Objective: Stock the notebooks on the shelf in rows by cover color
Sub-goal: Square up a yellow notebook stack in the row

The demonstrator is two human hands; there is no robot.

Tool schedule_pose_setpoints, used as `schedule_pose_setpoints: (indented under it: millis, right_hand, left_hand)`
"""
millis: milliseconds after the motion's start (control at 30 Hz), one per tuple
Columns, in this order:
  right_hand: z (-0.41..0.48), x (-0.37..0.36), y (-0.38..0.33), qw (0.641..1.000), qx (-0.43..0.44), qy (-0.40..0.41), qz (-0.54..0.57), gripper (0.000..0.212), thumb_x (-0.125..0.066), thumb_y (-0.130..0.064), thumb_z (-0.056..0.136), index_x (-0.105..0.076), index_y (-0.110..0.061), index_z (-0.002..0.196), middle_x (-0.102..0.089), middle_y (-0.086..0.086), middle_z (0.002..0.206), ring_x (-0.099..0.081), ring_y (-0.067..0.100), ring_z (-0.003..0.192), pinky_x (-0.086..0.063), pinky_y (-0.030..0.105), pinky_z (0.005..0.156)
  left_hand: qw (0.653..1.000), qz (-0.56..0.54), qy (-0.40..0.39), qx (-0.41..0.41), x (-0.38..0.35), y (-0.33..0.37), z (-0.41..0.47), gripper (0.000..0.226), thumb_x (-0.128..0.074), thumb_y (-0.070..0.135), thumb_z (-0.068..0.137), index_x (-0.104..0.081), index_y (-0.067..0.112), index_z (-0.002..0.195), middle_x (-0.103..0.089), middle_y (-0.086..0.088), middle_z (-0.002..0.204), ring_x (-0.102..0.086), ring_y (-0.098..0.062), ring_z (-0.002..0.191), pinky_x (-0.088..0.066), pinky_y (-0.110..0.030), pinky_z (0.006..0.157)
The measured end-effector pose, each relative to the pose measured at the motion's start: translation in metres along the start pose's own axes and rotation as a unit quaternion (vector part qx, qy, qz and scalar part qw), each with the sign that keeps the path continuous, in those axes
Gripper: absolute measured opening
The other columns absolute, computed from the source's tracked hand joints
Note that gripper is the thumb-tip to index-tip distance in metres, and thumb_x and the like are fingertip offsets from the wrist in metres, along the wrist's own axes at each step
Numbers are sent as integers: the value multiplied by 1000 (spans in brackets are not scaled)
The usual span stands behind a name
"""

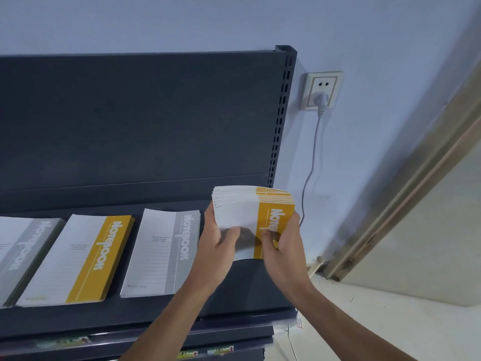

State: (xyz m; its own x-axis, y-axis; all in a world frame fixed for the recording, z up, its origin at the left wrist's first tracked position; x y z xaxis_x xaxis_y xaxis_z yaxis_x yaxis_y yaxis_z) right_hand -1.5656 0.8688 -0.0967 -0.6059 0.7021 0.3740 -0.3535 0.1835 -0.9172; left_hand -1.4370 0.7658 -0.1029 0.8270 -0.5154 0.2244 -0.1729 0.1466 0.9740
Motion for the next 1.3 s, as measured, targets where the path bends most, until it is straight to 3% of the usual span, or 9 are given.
schedule_pose_setpoints:
  millis: [200, 267, 367, 533, 600, 700, 833, 1200, 1300]
  right_hand:
    - [9, 0, 5, 999, -6, -8, -45, 39, -53, -15, 100, -39, -28, 134, -49, -11, 120, -56, 3, 104, -50, 19, 79]
    - [19, 3, 4, 997, -4, -11, -70, 39, -56, -14, 96, -46, -29, 131, -46, -10, 115, -54, -1, 97, -45, 15, 72]
    - [29, 2, 12, 994, -41, -25, -94, 29, -55, -10, 86, -57, -28, 109, -51, -6, 107, -48, -10, 95, -41, 15, 64]
    - [42, -6, 48, 979, -148, -50, -133, 25, -52, -21, 72, -59, -14, 95, -65, 5, 95, -63, 16, 71, -49, 32, 54]
    - [45, -11, 53, 973, -171, -71, -140, 12, -54, -16, 72, -57, -12, 83, -68, 4, 85, -64, 20, 65, -49, 31, 51]
    - [48, -16, 59, 961, -196, -110, -162, 4, -60, -10, 79, -59, -13, 76, -71, 6, 79, -68, 22, 68, -53, 32, 56]
    - [53, -17, 73, 950, -249, -125, -142, 12, -65, -11, 82, -70, -7, 92, -74, 6, 87, -72, 21, 78, -58, 33, 68]
    - [57, -21, 82, 939, -274, -131, -164, 19, -70, -25, 77, -70, -13, 91, -72, 6, 94, -72, 22, 80, -62, 38, 75]
    - [57, -24, 79, 932, -246, -127, -234, 29, -69, -36, 71, -64, -16, 92, -64, 6, 103, -65, 25, 94, -59, 40, 81]
  left_hand:
    - [987, 137, 79, -32, 10, 0, 5, 43, -58, 29, 99, -44, 30, 139, -46, 11, 127, -47, 8, 114, -39, -5, 83]
    - [982, 156, 104, -11, 15, 0, 10, 37, -62, 32, 97, -51, 29, 132, -49, 9, 119, -50, 8, 101, -38, -11, 79]
    - [969, 223, 103, 36, 14, -6, 18, 26, -64, 41, 94, -59, 26, 115, -58, 8, 105, -54, -5, 91, -42, -25, 77]
    - [940, 322, 85, 75, 7, -16, 33, 38, -62, 51, 93, -59, 19, 113, -66, 4, 104, -61, -16, 90, -44, -26, 65]
    - [930, 348, 71, 93, 3, -21, 34, 38, -62, 50, 94, -59, 17, 114, -68, 3, 105, -62, -16, 85, -40, -22, 56]
    - [916, 379, 56, 123, 1, -31, 34, 39, -62, 50, 94, -61, 15, 112, -68, 3, 100, -61, -15, 78, -43, -23, 57]
    - [898, 417, 54, 129, -1, -34, 36, 40, -61, 52, 94, -62, 15, 108, -59, 6, 85, -54, -12, 69, -37, -22, 49]
    - [873, 476, 30, 101, -6, -30, 38, 41, -59, 50, 96, -66, 11, 108, -69, 1, 95, -56, -13, 70, -47, -23, 54]
    - [867, 489, 28, 90, -8, -26, 37, 42, -58, 48, 97, -64, 10, 113, -68, -1, 102, -66, -17, 84, -48, -23, 60]
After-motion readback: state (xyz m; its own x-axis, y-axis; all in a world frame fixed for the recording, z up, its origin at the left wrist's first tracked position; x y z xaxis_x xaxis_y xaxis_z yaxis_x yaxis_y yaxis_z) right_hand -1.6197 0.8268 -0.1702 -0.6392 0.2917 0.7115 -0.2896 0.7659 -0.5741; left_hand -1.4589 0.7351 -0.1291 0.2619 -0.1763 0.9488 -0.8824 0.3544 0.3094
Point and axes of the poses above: each hand's wrist, its own z-axis towards the middle knuckle, its own x-axis out of the back of the hand, y = z × x, the point moved 8 cm from there along z, towards the middle knuckle
